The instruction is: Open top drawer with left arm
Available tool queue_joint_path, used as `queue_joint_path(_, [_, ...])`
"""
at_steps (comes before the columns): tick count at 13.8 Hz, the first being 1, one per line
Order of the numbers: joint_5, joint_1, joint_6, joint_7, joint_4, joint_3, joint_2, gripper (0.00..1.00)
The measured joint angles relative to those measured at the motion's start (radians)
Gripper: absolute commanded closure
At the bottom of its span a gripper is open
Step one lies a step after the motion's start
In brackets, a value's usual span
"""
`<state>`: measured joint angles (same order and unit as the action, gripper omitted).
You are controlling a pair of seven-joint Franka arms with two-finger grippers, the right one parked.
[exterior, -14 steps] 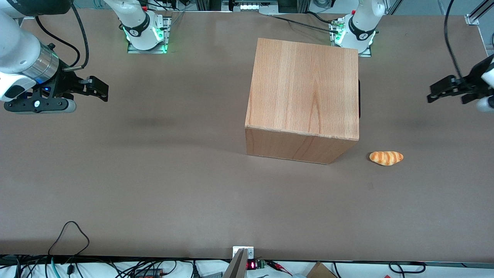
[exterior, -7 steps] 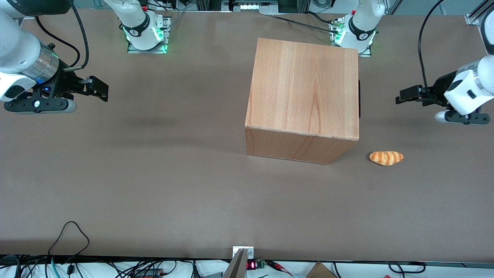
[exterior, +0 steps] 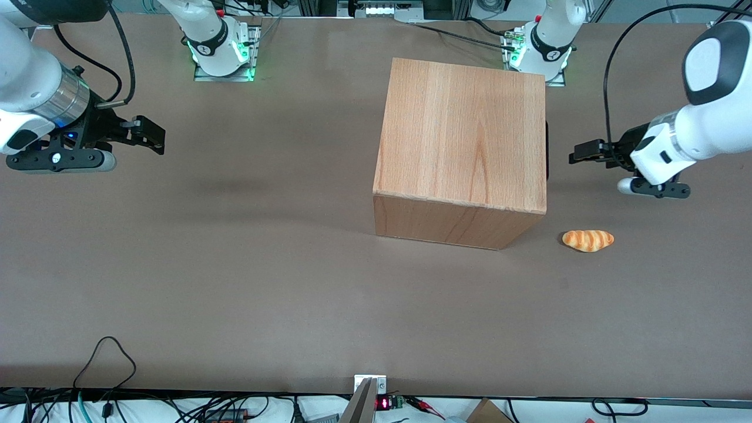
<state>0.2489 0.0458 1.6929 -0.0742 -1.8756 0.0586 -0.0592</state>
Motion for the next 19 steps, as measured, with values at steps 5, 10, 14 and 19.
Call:
queue_joint_path(5, [0.042,0.000,0.048,-0.051,-0.070,0.007,0.000,0.00])
queue_joint_path(10, [0.052,0.000,0.069,-0.094,-0.103,0.012,0.000,0.00])
queue_joint_path(14, [0.052,0.000,0.083,-0.109,-0.122,0.017,0.000,0.00])
queue_joint_path(19, [0.052,0.000,0.113,-0.110,-0.148,0.035,0.000,0.00])
